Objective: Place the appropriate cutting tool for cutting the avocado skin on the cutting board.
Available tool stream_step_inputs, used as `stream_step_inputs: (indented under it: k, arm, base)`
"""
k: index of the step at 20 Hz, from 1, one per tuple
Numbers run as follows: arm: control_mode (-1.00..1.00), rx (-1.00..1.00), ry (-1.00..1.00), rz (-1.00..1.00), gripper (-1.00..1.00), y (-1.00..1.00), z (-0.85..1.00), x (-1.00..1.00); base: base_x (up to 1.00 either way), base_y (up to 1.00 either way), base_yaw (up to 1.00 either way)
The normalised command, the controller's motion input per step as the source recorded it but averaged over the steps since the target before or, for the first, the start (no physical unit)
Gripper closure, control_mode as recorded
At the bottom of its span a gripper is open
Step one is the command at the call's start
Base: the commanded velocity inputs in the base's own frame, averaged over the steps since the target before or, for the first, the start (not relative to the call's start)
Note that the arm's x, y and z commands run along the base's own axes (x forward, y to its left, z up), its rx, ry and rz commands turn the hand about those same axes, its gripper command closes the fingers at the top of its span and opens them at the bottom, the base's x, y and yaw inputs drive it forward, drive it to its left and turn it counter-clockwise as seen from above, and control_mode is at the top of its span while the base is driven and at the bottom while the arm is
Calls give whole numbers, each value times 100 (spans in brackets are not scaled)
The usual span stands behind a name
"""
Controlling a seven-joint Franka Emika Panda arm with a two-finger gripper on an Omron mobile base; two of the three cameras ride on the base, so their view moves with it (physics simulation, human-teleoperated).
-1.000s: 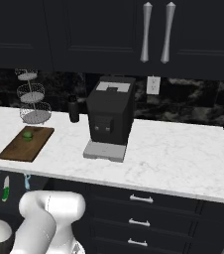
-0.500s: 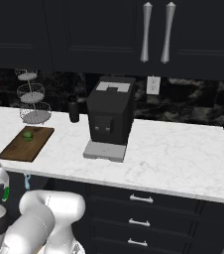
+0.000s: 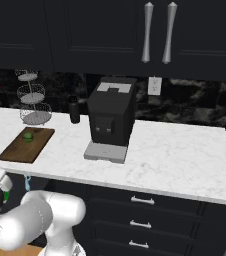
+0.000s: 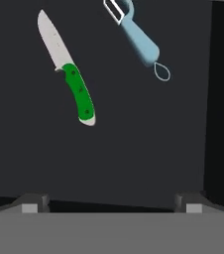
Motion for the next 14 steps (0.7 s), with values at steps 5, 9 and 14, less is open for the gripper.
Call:
stream_step_inputs:
  k: [5, 9, 14]
  arm:
    - [-100, 0, 3, 0, -100, 7, -40, 2]
    - [-100, 0, 0, 0, -100, 1, -45, 0]
    - [-100, 0, 0, 0, -100, 0, -45, 0]
  base:
    - [0, 0, 0]
    - [0, 0, 0]
    - [0, 0, 0]
